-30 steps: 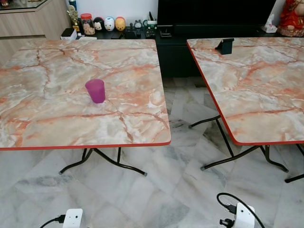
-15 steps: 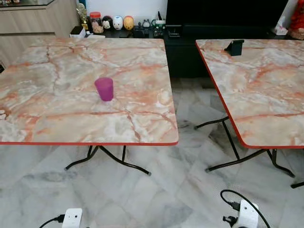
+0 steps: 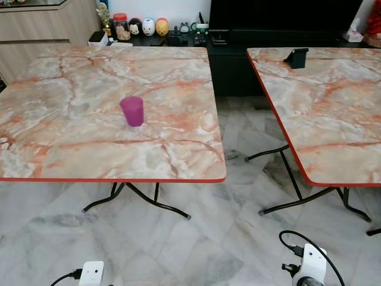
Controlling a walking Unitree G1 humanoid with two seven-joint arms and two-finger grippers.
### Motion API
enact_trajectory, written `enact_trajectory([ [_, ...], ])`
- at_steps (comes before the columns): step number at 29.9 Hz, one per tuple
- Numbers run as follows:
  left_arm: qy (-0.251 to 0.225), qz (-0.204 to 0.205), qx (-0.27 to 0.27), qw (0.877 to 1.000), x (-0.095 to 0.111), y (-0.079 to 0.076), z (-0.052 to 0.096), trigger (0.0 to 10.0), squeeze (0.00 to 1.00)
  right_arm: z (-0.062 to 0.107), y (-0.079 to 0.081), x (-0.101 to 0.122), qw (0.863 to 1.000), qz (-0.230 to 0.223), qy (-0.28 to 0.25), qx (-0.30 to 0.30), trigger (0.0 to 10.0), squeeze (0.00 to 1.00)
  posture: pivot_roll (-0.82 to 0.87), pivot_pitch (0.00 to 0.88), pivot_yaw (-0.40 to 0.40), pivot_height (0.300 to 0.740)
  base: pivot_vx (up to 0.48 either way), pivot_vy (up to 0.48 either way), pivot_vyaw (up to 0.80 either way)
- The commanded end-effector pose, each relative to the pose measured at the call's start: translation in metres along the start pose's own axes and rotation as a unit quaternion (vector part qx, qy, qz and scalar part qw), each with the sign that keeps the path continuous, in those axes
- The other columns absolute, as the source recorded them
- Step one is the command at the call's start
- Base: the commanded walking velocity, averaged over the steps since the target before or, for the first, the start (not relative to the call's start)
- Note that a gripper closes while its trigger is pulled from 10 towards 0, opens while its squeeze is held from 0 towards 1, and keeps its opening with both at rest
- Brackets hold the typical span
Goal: Setting the table
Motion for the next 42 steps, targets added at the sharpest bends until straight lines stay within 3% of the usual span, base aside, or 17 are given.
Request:
enact_trajectory([
  [1, 0.007, 0.006, 0.003, 1.000, -0.0033, 0.0006, 0.0002, 10.0, 0.00, 0.0010, -0.0032, -0.0091, 1.000, -0.002, 0.011, -0.004, 10.0, 0.00, -0.04, 0.000, -0.005, 0.740, 0.000, 0.480, 0.00],
  [8, 0.006, 0.007, 0.002, 1.000, -0.0030, 0.0003, 0.0002, 10.0, 0.00, 0.0011, -0.0032, -0.0098, 1.000, -0.005, 0.012, -0.004, 10.0, 0.00, -0.04, 0.000, -0.003, 0.740, 0.000, 0.455, 0.00],
  [17, 0.005, 0.008, 0.002, 1.000, -0.0026, 0.0005, 0.0002, 10.0, 0.00, 0.0012, -0.0025, -0.0108, 1.000, -0.008, 0.013, -0.003, 10.0, 0.00, -0.04, 0.000, -0.002, 0.740, 0.000, 0.107, 0.00],
  [42, 0.004, 0.007, -0.003, 1.000, -0.0012, 0.0006, 0.0002, 10.0, 0.00, 0.0018, -0.0004, -0.0140, 1.000, -0.011, 0.014, -0.001, 10.0, 0.00, -0.03, 0.000, -0.003, 0.740, 0.000, 0.000, 0.00],
])
Point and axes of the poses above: a point about 5 cm out from each wrist's last joint towards the gripper, its own z axis pointing back from the gripper into the wrist, its own x axis along the axis of the wrist's last joint, y = z × x, the point moved 6 cm from there along -z, pointing out of the wrist towards the gripper, and after that the axes turned 12 degrees about z, right-handed, at the moved point
